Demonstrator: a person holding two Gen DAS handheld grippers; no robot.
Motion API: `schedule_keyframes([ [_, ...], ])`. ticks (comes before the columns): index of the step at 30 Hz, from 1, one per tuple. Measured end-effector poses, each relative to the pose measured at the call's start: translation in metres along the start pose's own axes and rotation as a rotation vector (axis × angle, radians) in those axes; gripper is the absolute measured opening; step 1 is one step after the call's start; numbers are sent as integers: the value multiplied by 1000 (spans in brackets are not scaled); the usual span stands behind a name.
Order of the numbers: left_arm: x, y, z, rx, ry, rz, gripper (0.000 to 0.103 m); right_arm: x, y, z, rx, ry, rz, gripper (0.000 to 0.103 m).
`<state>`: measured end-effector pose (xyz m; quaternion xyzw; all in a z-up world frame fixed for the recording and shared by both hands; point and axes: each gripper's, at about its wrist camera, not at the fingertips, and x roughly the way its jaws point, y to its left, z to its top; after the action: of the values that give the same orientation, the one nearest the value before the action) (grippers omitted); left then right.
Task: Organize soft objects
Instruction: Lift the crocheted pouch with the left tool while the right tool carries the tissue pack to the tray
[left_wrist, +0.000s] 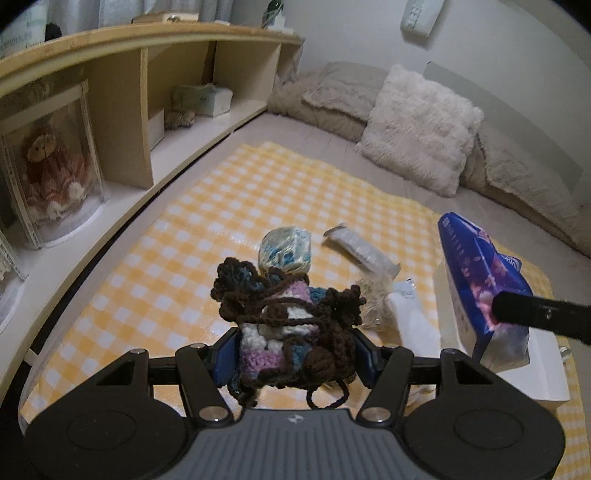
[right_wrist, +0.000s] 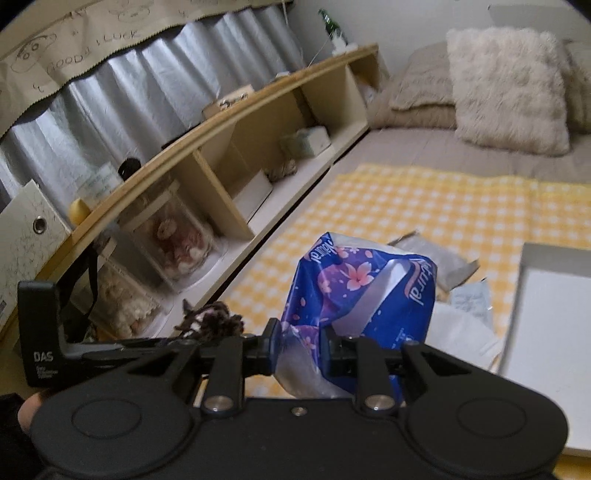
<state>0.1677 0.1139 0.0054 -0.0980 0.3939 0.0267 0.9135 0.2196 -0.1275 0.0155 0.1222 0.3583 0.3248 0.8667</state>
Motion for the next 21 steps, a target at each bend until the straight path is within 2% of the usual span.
schedule_keyframes([
  [6, -11, -20, 1, -11, -35, -54, 63, -30, -11, -3, -12, -38, -83, 23],
  [10, -13, -49, 3, 25, -55, -87, 63, -52, -27, -7, -15, -55, -153, 23],
  [21, 5, -137, 0, 137, -43, -207, 63, -107, -99, -17, 43, -96, -343, 24],
])
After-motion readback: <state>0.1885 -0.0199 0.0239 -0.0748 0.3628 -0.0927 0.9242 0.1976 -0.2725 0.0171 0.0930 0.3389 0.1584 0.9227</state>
